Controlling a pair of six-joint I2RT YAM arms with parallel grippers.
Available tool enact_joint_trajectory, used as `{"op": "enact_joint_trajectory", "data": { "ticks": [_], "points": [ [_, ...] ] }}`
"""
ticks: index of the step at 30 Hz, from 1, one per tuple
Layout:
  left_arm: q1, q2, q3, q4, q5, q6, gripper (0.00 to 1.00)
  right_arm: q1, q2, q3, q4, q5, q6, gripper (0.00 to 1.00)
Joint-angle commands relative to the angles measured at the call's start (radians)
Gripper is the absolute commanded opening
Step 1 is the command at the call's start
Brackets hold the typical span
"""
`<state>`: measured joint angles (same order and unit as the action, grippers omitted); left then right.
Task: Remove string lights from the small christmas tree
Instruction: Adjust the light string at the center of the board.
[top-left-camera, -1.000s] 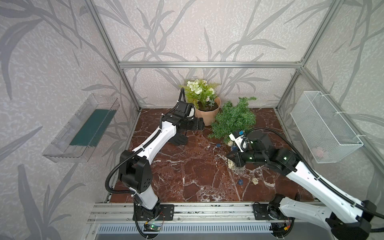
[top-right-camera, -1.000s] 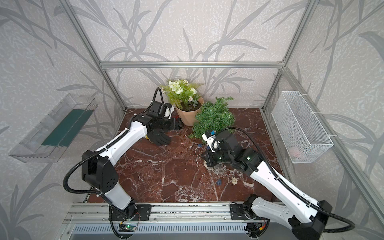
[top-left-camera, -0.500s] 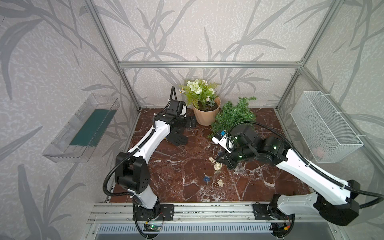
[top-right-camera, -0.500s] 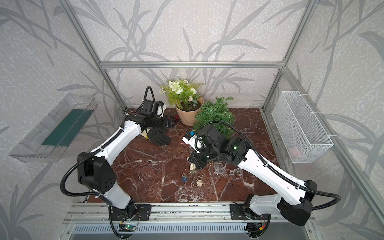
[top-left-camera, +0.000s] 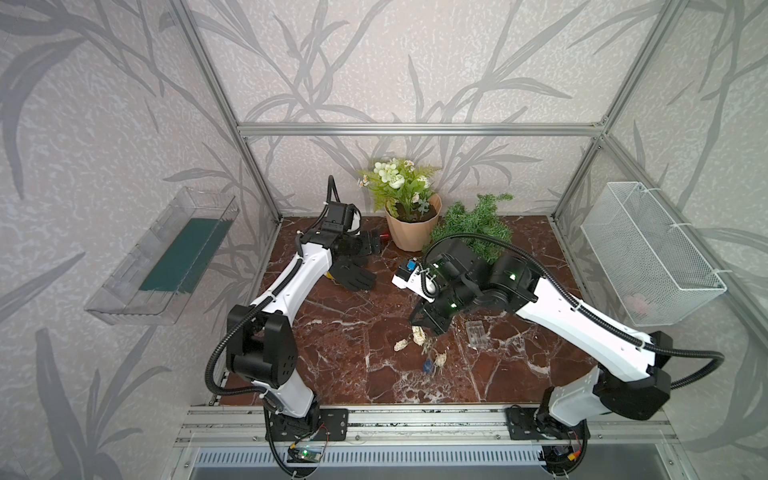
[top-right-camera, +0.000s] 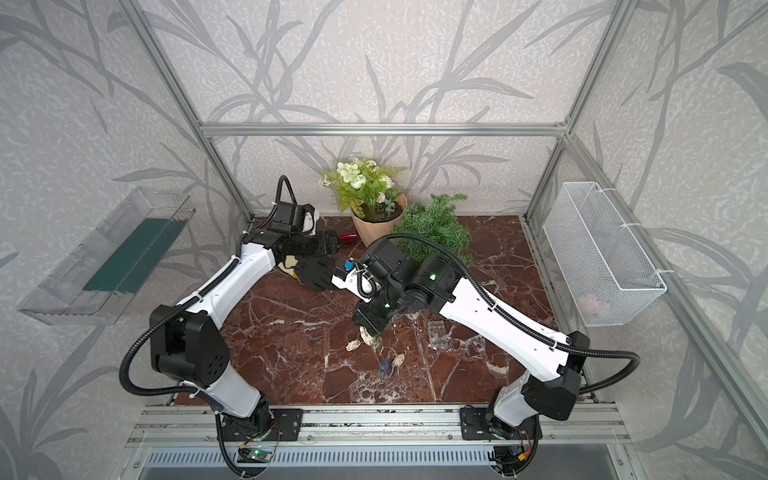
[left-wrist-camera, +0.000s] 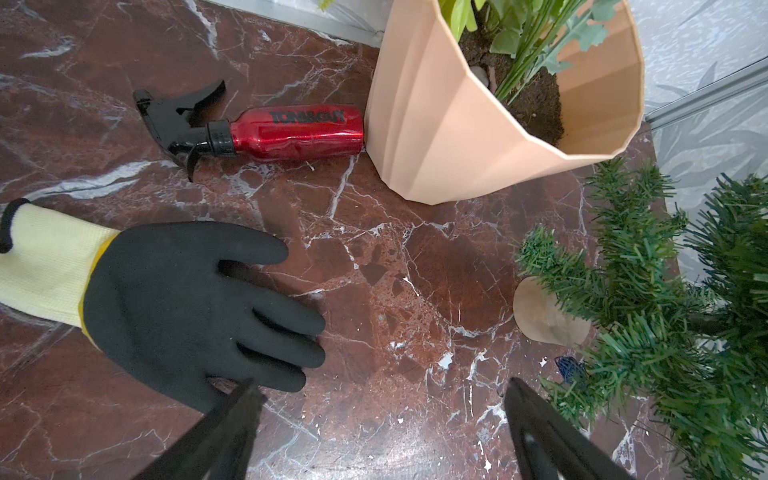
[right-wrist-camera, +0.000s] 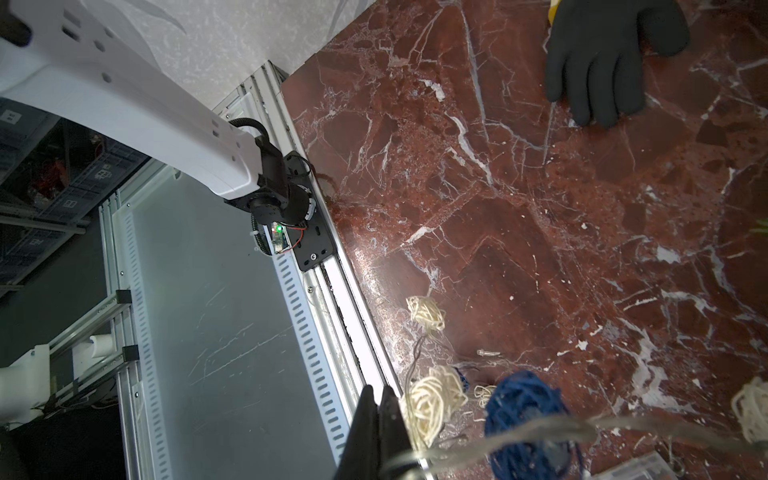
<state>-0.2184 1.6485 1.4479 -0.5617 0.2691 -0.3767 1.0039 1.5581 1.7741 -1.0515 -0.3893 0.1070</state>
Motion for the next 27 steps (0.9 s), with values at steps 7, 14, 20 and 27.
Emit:
{"op": "enact_joint_trajectory", "data": {
  "ticks": [7, 14, 20, 27],
  "points": [
    [0.035, -0.021, -0.044, 0.015, 0.012, -0.046, 0.91, 0.007, 0.211, 0.197, 0.082, -0.079, -0.018, 0.00],
    [0.062, -0.039, -0.053, 0.013, -0.005, -0.054, 0.91, 0.007, 0.404, 0.497, -0.015, -0.065, -0.049, 0.00],
    [0.127, -0.086, -0.096, 0.002, -0.064, -0.082, 0.90, 0.006, 0.515, 0.765, -0.050, -0.018, -0.079, 0.00],
    [0.198, -0.149, -0.142, 0.017, -0.110, -0.087, 0.90, 0.006, 0.711, 1.197, -0.125, -0.040, -0.004, 0.00]
  ]
}}
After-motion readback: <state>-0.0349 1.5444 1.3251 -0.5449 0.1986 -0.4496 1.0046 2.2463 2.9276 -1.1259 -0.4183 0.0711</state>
